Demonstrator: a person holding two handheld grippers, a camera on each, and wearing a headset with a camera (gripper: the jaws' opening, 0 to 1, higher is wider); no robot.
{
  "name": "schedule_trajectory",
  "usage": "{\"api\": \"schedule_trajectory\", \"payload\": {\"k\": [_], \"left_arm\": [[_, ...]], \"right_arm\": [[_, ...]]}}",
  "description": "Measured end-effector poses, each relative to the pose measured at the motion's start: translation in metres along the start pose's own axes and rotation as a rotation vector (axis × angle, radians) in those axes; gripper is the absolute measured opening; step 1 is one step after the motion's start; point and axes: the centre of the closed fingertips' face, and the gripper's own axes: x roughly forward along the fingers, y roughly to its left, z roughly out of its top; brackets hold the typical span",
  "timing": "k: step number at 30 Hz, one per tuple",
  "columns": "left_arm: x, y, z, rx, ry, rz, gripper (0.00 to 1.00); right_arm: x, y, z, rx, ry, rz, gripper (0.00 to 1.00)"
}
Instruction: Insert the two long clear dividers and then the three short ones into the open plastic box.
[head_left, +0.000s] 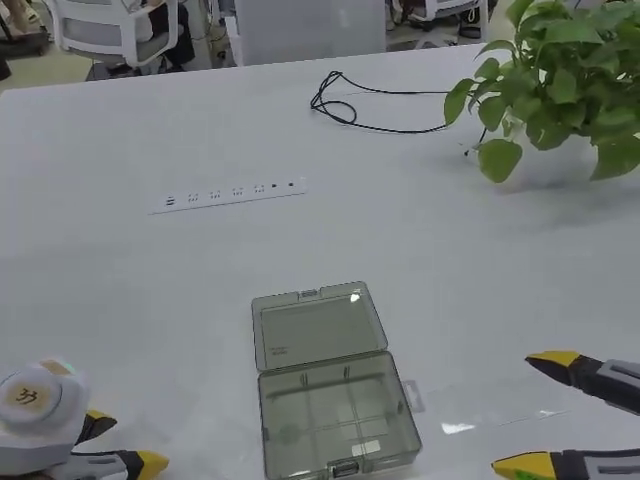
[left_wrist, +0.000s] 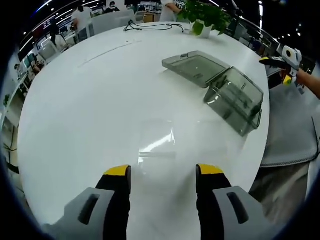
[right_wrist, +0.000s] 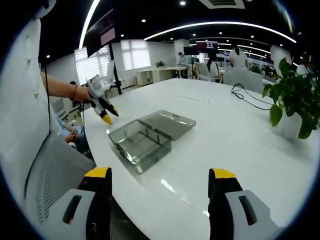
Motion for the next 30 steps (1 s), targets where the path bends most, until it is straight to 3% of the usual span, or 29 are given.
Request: {"api": "schedule_trajectory", "payload": {"k": [8, 14, 16, 30], "left_arm": [[0.003, 0.0, -0.006, -0.017, 0.048, 0.012, 0.46], [0.006, 0.006, -0.008, 0.028, 0.077, 0.04, 0.42], [0.006, 0.006, -0.01, 0.069, 0.098, 0.065, 0.41], [0.01, 0.016, -0.011, 0.061, 0.146, 0.056, 0.34]], "right_arm": [[0.0, 0.0, -0.001, 0.01, -0.001, -0.002, 0.79], [-0.001, -0.004, -0.005, 0.015, -0.005, -0.005, 0.78], [-0.002, -0.007, -0.006, 0.017, -0.009, -0.011, 0.78], [-0.003, -0.01, -0.016, 0.028, -0.008, -0.014, 0.77]]}}
